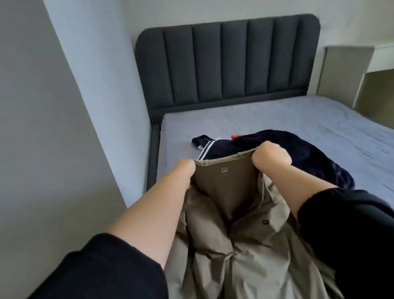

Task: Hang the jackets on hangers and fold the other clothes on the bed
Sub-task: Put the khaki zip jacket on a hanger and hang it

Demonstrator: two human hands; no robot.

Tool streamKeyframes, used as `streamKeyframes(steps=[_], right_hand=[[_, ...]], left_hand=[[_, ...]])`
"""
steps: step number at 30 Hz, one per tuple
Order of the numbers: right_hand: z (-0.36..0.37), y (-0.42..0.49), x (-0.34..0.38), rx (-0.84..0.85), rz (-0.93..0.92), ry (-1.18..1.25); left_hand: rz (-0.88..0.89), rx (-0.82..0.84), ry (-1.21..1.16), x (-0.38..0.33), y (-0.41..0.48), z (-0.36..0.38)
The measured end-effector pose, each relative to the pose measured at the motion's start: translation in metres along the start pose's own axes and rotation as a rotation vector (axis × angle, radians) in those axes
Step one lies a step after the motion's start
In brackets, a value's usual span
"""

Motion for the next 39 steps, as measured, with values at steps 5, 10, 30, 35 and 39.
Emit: streamKeyframes(steps=[5,10,30,35,39], right_hand=[[0.054,0.054,0.021,0.009,0.014,0.286],[0.059,0.087,0.064,-0.039,-0.167,0.226],[0.339,-0.113,-0.116,0.134,-0.090,-0.371],[0.343,-0.114,-0.115,0.139,-0.104,-0.417],[0.337,-0.116,-0.111,0.154,-0.106,-0.378]], left_hand=[[-0.216,0.127,-0.262,0.025,0.068,0.008],[0.041,0.083,-0.343,-0.019,0.096,0.006],[0.532,0.159,1.094,0.305,0.064,0.009],[0.482,0.076,0.914,0.307,0.053,0.010],[0.365,0.049,0.796,0.310,0.023,0.013]])
Point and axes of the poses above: each hand's wrist, its own y-axis towards the middle knuckle, its own z-axis out of the palm, x = y × z, the point moved 3 cm from there along y, towards the middle knuckle, and after that the axes turned 4 degrees about z, right-handed, at the moved point
